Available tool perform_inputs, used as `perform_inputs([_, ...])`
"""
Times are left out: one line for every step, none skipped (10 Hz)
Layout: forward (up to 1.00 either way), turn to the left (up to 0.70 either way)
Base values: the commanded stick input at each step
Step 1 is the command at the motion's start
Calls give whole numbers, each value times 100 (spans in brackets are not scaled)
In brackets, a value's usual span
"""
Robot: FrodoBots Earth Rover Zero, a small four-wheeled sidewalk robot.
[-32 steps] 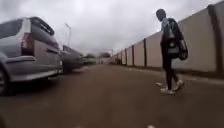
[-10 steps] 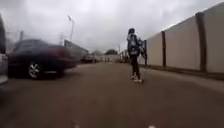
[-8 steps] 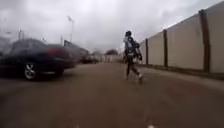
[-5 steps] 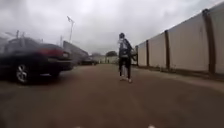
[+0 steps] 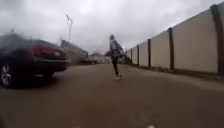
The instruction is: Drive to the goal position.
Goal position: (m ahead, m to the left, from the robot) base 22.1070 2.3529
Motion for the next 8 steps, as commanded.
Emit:
perform_inputs([100, 0])
perform_inputs([100, 0])
perform_inputs([100, 0])
perform_inputs([100, 0])
perform_inputs([100, 0])
perform_inputs([100, 0])
perform_inputs([100, 0])
perform_inputs([100, 0])
